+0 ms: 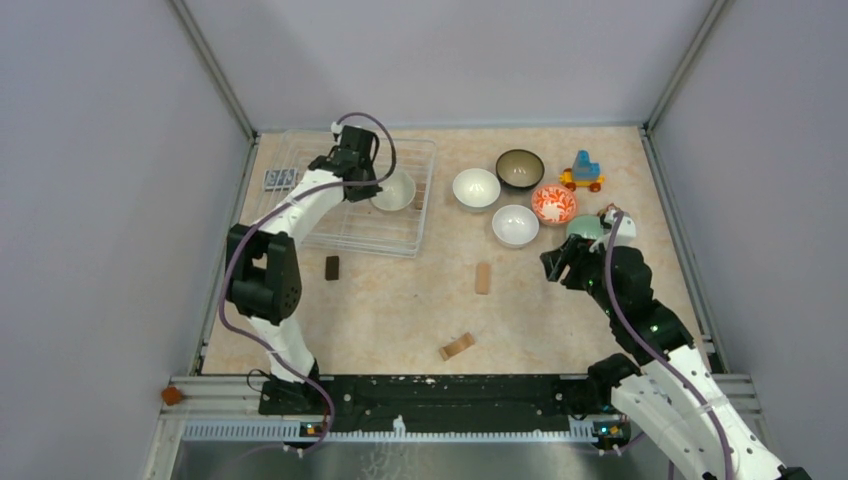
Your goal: Unload the bowls from the dish rack
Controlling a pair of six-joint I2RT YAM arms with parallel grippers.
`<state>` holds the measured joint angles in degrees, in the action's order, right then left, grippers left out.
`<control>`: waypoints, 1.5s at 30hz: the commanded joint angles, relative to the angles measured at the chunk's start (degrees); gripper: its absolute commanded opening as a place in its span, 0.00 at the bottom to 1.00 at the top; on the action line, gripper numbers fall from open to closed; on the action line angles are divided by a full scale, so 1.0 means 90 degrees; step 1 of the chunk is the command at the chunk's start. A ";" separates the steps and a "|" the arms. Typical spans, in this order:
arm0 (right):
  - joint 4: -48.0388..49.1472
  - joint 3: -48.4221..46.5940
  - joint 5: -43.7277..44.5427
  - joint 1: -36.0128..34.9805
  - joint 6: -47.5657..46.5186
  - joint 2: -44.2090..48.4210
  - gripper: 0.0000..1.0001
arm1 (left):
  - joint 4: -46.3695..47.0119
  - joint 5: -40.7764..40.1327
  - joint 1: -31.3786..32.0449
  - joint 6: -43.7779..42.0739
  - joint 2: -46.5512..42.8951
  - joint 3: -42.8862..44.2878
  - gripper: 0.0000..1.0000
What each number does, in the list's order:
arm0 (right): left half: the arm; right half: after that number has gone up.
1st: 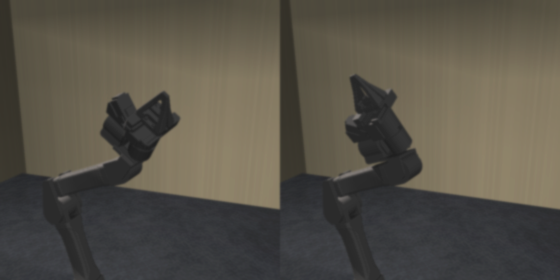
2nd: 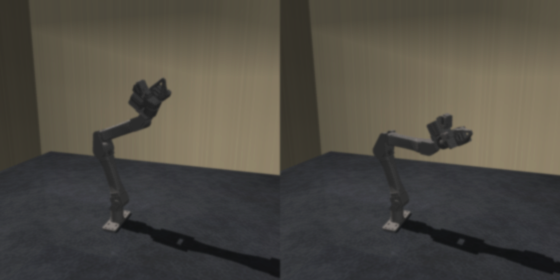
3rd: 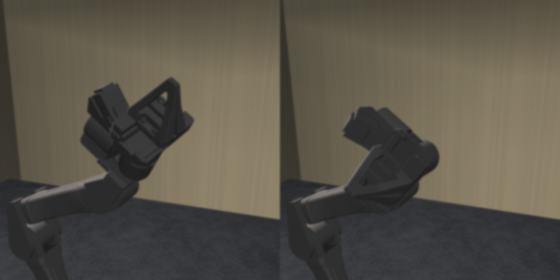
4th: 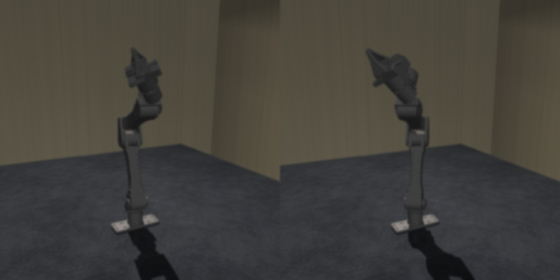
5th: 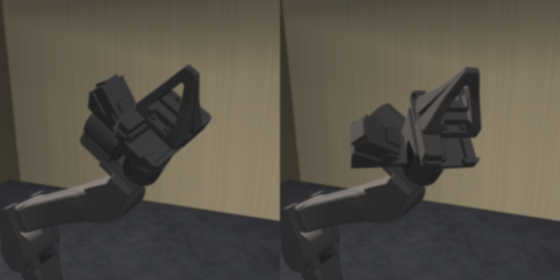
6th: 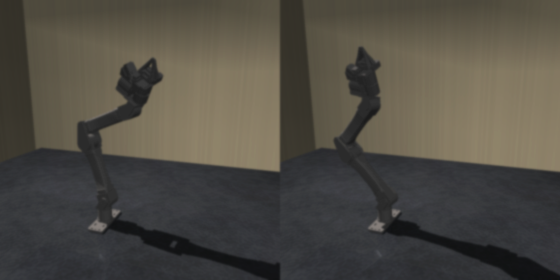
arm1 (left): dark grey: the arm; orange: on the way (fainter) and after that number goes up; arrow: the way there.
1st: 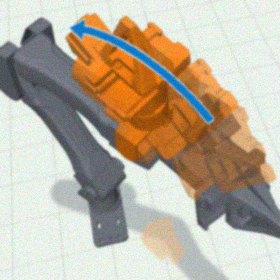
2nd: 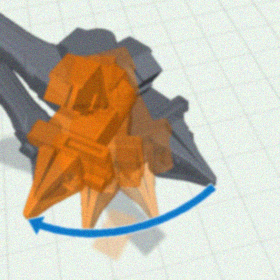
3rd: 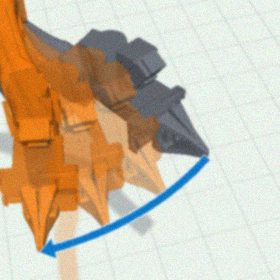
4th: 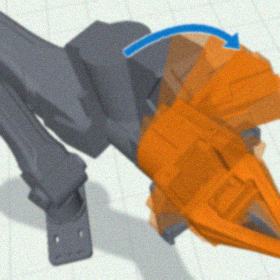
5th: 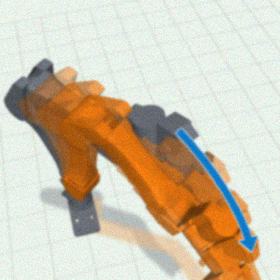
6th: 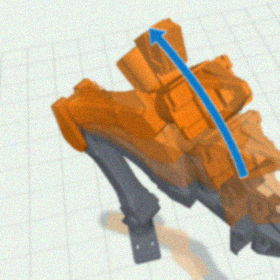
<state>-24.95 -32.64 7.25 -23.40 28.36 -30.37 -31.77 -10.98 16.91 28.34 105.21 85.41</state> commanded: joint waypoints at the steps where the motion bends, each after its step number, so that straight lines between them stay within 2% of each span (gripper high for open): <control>1: 0.0155 -0.0223 0.0062 0.0002 -0.0007 0.0097 0.60 | 0.0357 -0.0085 -0.0023 -0.0130 -0.0994 0.0170 0.00; 8: 0.0117 -0.0285 0.0090 0.0002 -0.0007 0.0122 0.60 | 0.0403 0.0312 -0.0023 -0.0483 -0.1648 0.0201 0.00; 13: 0.0035 -0.0393 0.0143 -0.0003 -0.0033 0.0141 0.60 | 0.0606 0.1160 -0.0023 -0.0741 -0.2067 0.0181 0.00; 20: -0.0047 -0.0526 0.0189 0.0002 -0.0045 0.0229 0.61 | 0.0710 0.3096 0.0026 -0.0546 -0.2228 0.0183 0.00; 24: -0.0096 -0.0557 0.0224 0.0002 -0.0063 0.0231 0.61 | 0.0883 0.3734 0.0355 -0.0466 -0.2183 0.0109 0.00; 31: -0.0148 -0.0607 0.0395 0.0002 -0.0061 0.0303 0.61 | 0.0987 0.3185 0.1507 -0.0742 -0.2048 0.0153 0.00; 37: -0.0744 -0.0871 0.1819 0.0003 0.0297 0.0423 0.62 | 0.1073 0.2725 0.2191 -0.1138 -0.1912 0.0140 0.00; 45: -0.0324 -0.0838 0.0734 0.0002 -0.0160 0.0444 0.61 | 0.1150 0.1783 0.3124 -0.1817 -0.1504 0.0029 0.00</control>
<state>-30.02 -37.67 17.34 -23.40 28.47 -26.26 -28.23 9.41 41.69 15.42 90.56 85.32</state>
